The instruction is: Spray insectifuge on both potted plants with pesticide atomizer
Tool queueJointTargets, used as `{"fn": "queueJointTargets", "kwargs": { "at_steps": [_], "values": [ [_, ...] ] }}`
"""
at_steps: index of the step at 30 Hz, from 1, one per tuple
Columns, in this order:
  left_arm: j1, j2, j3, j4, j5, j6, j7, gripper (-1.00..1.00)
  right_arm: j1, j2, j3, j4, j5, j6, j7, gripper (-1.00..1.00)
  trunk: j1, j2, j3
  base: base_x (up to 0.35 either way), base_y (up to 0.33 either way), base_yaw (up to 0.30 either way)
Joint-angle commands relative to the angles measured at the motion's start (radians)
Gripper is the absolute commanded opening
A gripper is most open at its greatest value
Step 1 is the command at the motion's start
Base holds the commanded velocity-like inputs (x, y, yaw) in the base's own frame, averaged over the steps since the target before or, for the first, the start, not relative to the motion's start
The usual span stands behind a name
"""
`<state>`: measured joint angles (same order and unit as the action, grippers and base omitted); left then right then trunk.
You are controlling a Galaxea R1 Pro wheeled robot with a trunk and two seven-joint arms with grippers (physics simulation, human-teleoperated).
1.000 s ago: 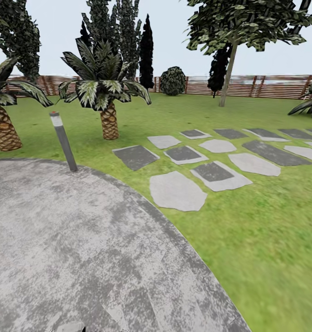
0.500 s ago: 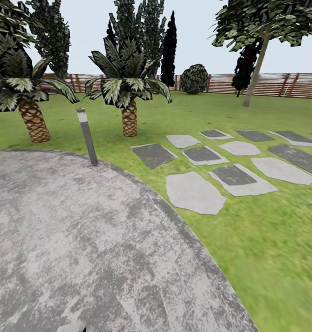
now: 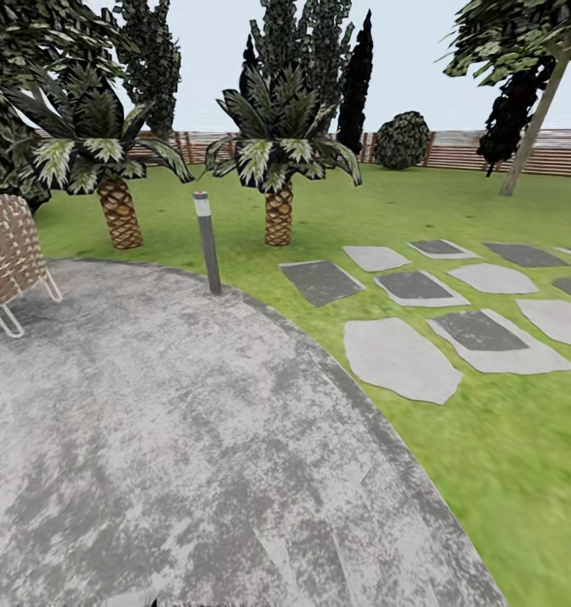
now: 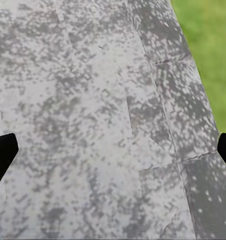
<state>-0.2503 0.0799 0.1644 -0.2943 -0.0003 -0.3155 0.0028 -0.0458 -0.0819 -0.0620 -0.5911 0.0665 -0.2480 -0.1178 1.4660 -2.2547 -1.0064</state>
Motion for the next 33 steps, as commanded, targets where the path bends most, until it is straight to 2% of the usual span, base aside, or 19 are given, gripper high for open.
{"fn": "queueJointTargets", "kwargs": {
  "at_steps": [1, 33],
  "values": [
    [-0.001, 0.0, 0.001, 0.001, -0.001, -0.004, 0.0, 1.0, 0.0, 0.0, -0.001, 0.0, 0.007, -0.002, -0.003, 1.0, 0.0, 0.0, -0.002, 0.0, 0.015, 0.269],
    [0.0, 0.001, 0.001, 0.002, -0.001, -0.003, 0.002, 1.0, 0.0, 0.002, 0.001, 0.0, 0.008, -0.002, -0.003, 1.0, 0.0, 0.0, -0.027, 0.0, 0.001, 0.269]
  ]
}}
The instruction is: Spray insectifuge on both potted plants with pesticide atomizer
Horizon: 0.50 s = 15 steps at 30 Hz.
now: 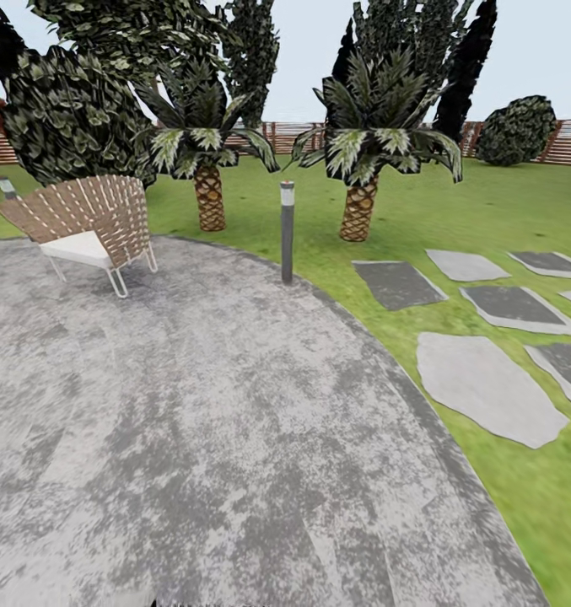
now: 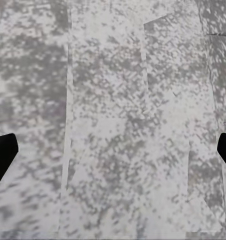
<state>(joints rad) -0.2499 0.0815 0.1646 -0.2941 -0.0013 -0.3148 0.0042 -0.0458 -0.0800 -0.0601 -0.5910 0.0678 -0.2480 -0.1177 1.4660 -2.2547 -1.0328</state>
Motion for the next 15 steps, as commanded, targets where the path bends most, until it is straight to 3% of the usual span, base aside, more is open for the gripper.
{"fn": "queueJointTargets", "kwargs": {
  "at_steps": [1, 15],
  "values": [
    [-0.001, 0.0, 0.001, 0.001, 0.0, -0.003, 0.0, 1.0, 0.0, 0.0, -0.001, 0.0, 0.007, -0.002, -0.003, 1.0, 0.0, 0.0, -0.002, 0.0, 0.0, 0.269],
    [-0.001, 0.0, 0.001, 0.003, 0.0, -0.004, 0.0, 1.0, 0.0, 0.002, -0.001, -0.001, 0.006, -0.002, -0.003, 1.0, 0.0, 0.0, -0.009, 0.0, 0.0, 0.271]
  ]
}}
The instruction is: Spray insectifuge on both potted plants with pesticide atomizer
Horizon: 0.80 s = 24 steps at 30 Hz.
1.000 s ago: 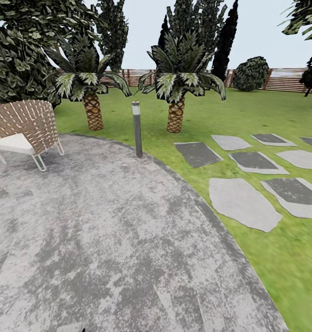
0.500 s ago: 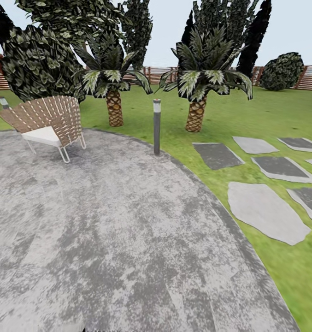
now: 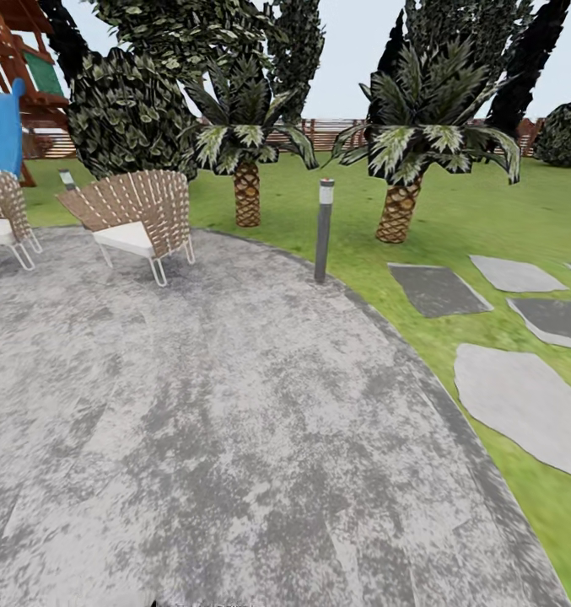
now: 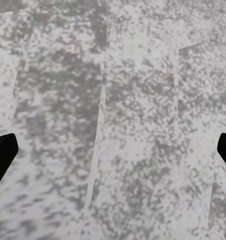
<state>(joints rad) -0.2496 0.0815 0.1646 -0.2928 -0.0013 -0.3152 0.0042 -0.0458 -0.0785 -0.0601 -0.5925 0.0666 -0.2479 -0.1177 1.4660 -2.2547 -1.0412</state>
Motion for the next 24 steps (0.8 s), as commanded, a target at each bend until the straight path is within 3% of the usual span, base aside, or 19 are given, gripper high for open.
{"fn": "queueJointTargets", "kwargs": {
  "at_steps": [1, 24],
  "values": [
    [-0.001, 0.0, 0.002, 0.001, 0.0, -0.004, 0.0, 1.0, 0.0, 0.0, -0.001, 0.0, 0.007, -0.002, -0.003, 1.0, 0.0, 0.0, -0.001, 0.0, 0.0, 0.272],
    [-0.002, 0.0, 0.001, 0.001, 0.0, -0.003, 0.0, 1.0, 0.0, 0.002, 0.0, 0.003, 0.009, 0.001, -0.003, 1.0, 0.0, 0.0, -0.012, 0.0, 0.0, 0.272]
  ]
}}
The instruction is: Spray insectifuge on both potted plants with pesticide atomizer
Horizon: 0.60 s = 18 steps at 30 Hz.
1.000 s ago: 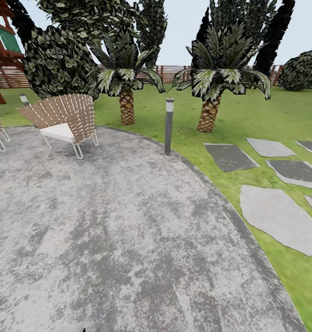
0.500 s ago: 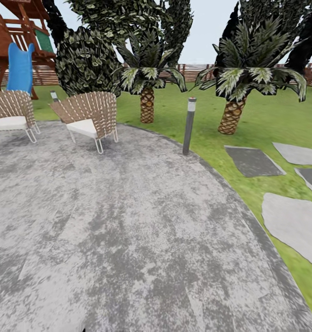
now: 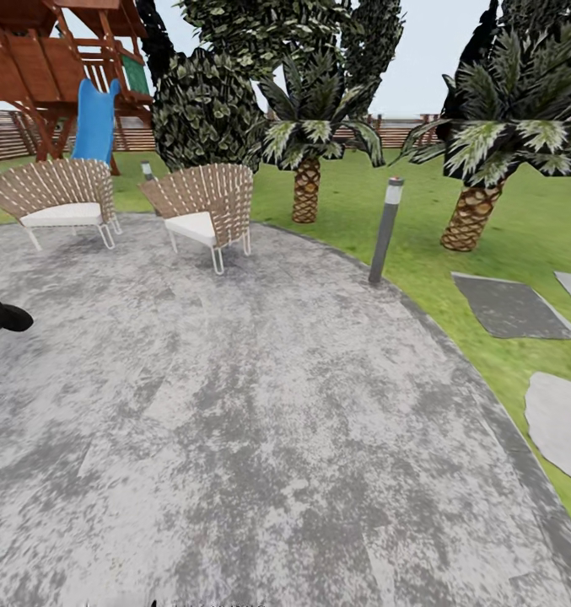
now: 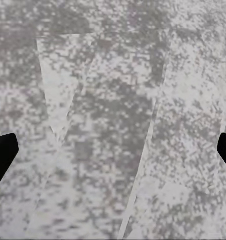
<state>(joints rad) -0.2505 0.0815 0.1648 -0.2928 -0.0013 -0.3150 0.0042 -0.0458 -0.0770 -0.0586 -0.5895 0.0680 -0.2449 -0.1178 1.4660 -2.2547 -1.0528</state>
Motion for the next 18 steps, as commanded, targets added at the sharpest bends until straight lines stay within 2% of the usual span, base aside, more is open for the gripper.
{"fn": "queueJointTargets", "kwargs": {
  "at_steps": [1, 18],
  "values": [
    [0.0, 0.0, 0.001, 0.001, 0.0, -0.004, 0.0, 1.0, 0.0, 0.0, -0.001, 0.0, 0.007, -0.002, -0.003, 1.0, 0.0, 0.0, -0.001, 0.0, 0.0, 0.272],
    [0.0, 0.0, 0.001, 0.001, 0.0, -0.004, 0.0, 1.0, 0.0, 0.0, -0.001, 0.0, 0.007, -0.002, -0.003, 1.0, 0.0, 0.0, -0.01, 0.0, 0.0, 0.272]
  ]
}}
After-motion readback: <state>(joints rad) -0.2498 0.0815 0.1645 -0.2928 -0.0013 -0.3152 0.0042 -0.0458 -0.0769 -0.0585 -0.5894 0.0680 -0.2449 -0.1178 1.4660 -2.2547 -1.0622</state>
